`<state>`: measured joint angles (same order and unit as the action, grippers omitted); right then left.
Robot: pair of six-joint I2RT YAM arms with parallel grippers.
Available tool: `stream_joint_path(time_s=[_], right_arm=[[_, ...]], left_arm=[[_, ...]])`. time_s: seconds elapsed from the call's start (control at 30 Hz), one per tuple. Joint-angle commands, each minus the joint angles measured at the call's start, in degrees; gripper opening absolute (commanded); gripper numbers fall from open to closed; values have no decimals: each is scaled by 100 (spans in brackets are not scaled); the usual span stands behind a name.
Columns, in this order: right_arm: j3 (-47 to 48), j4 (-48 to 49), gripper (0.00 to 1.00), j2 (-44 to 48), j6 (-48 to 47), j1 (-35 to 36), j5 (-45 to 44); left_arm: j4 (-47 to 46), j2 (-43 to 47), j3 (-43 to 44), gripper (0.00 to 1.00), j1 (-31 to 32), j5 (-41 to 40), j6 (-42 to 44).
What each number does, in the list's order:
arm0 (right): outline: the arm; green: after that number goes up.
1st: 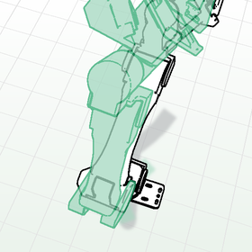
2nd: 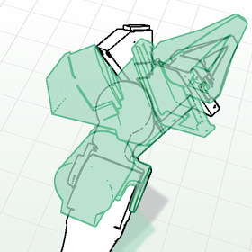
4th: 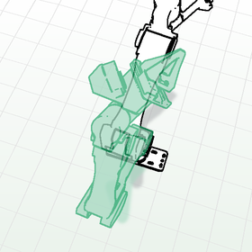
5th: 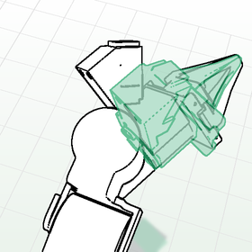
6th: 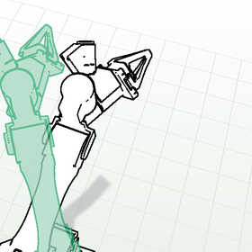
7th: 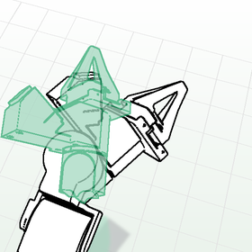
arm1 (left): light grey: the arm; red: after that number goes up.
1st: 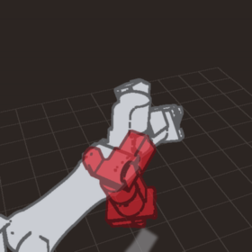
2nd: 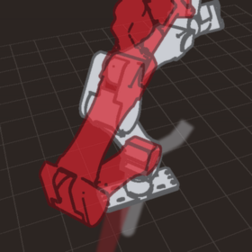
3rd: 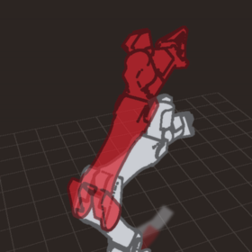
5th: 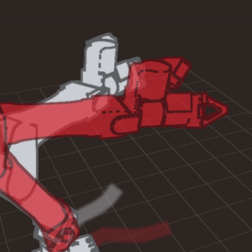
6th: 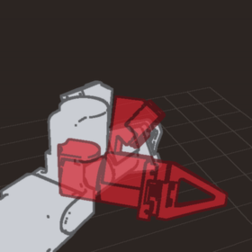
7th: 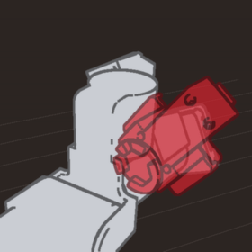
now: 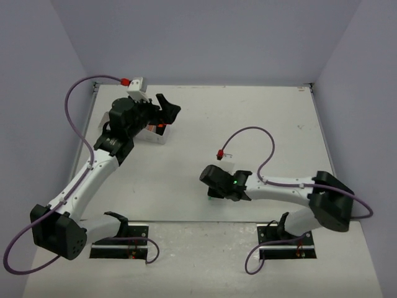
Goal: Sort the stationery into containers
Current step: Pick up the pen from the center of the board.
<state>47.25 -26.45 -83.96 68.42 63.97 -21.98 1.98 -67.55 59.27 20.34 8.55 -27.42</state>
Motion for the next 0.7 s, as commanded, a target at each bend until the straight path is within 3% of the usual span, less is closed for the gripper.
stream_joint_path(time_s=[0.0,0.07,0.17,0.37,0.57,0.67], right_arm=[[-450,2315,0,1562,-3148,-315,9],[-703,3103,0,2162,-4477,-633,1034],[-1037,3858,0,2599,-5299,-1187,2083],[-695,3846,0,2473,-5494,-1567,2243],[-489,3937,0,2279,-5436,-1564,2561],[-476,3998,0,2312,-5413,-1568,2610]], left_arm=[[-1028,-385,-82,100,14,1947,-430],[-1954,-494,-254,100,14,2800,-1110],[-3029,-703,-383,100,31,3830,-1785],[-4455,-929,-675,100,86,4690,-2496],[-4127,-1296,-566,99,269,4725,-2189],[-4096,-1516,-517,90,281,4768,-2160]])
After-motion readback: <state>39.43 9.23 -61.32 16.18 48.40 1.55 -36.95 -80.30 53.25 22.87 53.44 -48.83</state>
